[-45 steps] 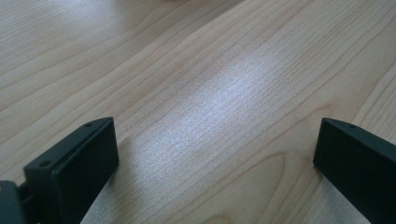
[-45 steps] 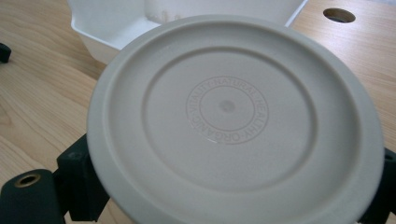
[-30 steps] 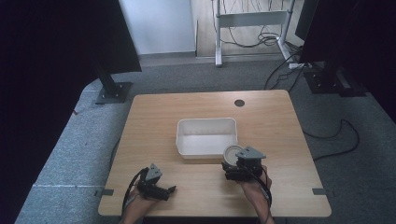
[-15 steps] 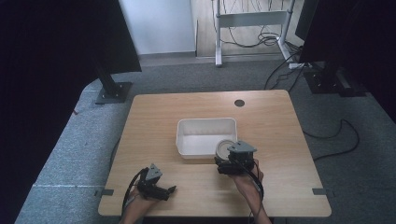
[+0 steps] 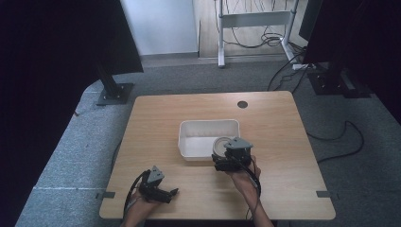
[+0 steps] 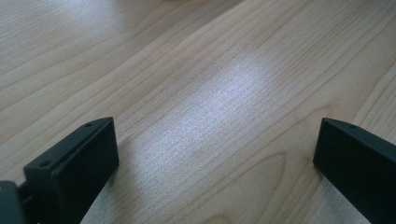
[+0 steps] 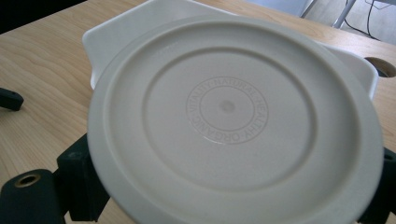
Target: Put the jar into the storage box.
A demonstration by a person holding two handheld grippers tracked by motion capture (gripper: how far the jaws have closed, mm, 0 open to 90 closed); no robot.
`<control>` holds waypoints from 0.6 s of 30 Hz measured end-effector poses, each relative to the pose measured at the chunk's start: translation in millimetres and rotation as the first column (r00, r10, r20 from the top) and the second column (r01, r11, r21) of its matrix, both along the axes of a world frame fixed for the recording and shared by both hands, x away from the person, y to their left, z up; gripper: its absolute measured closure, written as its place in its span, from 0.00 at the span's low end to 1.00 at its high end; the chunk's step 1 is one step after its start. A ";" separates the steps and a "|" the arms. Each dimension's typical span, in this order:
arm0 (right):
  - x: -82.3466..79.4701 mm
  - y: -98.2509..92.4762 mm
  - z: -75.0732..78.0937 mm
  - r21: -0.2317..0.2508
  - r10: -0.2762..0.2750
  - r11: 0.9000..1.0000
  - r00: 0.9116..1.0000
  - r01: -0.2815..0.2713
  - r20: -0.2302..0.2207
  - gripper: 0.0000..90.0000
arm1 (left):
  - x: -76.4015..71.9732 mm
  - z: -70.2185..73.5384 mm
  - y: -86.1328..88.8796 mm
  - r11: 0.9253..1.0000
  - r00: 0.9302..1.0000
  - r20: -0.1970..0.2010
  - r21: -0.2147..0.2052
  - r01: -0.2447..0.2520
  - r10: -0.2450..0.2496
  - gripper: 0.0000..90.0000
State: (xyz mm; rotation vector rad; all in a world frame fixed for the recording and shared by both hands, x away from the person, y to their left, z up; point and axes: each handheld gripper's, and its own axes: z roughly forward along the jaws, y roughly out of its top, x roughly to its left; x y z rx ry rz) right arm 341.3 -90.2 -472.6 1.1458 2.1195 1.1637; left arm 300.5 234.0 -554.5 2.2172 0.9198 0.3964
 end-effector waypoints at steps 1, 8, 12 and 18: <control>1.8 1.3 0.6 -0.001 0.001 1.000 1.000 -0.001 0.003 0.10 | 0.0 0.0 0.0 1.000 1.000 0.000 0.001 0.000 0.000 0.00; 10.1 8.0 2.6 0.001 0.004 1.000 1.000 -0.004 0.013 0.10 | 0.0 0.0 0.0 1.000 1.000 0.000 0.001 0.000 0.000 0.00; 14.4 13.0 3.2 0.005 0.006 1.000 1.000 -0.006 0.019 0.10 | 0.0 0.0 0.0 1.000 1.000 0.001 0.001 0.000 0.000 0.00; 21.5 21.1 4.6 -0.001 0.011 1.000 1.000 -0.011 0.027 0.10 | 0.0 0.0 0.0 1.000 1.000 0.000 0.000 0.000 0.000 0.00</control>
